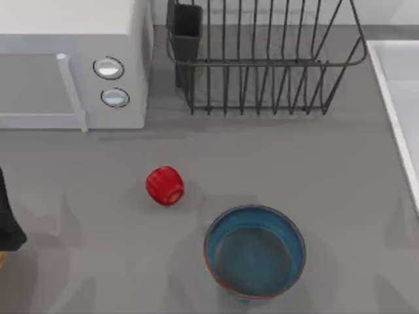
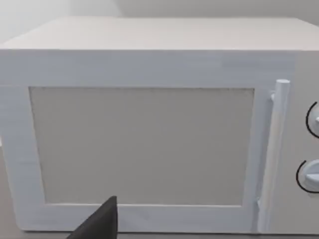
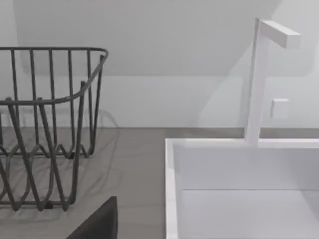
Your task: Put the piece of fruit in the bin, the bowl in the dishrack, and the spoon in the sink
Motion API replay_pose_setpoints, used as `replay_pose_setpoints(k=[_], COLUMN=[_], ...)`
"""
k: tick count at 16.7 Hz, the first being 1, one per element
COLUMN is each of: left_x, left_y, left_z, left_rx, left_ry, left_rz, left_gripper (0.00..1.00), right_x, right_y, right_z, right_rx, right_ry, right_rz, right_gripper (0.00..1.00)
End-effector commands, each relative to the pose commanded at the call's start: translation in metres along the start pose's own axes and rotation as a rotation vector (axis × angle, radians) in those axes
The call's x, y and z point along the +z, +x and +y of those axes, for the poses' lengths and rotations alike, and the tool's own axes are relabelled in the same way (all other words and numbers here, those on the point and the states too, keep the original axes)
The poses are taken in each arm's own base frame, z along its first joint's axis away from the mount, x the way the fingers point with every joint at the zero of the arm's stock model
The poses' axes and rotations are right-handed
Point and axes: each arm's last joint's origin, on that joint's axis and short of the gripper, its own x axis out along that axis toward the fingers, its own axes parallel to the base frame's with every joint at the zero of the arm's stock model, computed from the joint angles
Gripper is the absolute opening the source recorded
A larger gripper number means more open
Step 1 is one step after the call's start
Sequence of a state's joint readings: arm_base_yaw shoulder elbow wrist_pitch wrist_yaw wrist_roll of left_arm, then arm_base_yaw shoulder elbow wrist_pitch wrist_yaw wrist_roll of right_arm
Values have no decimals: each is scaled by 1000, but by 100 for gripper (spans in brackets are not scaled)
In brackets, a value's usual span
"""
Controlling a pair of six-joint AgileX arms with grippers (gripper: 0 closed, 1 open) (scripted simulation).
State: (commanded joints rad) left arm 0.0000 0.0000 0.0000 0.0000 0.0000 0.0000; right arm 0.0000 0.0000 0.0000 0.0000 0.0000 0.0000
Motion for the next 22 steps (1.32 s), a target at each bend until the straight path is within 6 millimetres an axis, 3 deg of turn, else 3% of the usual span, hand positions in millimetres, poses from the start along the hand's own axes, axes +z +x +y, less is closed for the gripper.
replay_pose_setpoints(k=[5, 11, 17, 22], left_x=[8, 51, 92, 89], left_y=[1, 21, 87, 160], left_z=[-2, -13, -46, -96], left_rx=[-17, -128, -319, -501], left_ry=[13, 98, 257, 420], left_rz=[45, 303, 678, 990], left_gripper=[100, 100, 100, 100], right_x=[0, 0, 0, 0], right_y=[0, 0, 0, 0], right_z=[0, 0, 0, 0], right_rx=[0, 0, 0, 0], right_ry=[0, 0, 0, 0], right_rz=[0, 0, 0, 0], right_gripper=[100, 100, 100, 100])
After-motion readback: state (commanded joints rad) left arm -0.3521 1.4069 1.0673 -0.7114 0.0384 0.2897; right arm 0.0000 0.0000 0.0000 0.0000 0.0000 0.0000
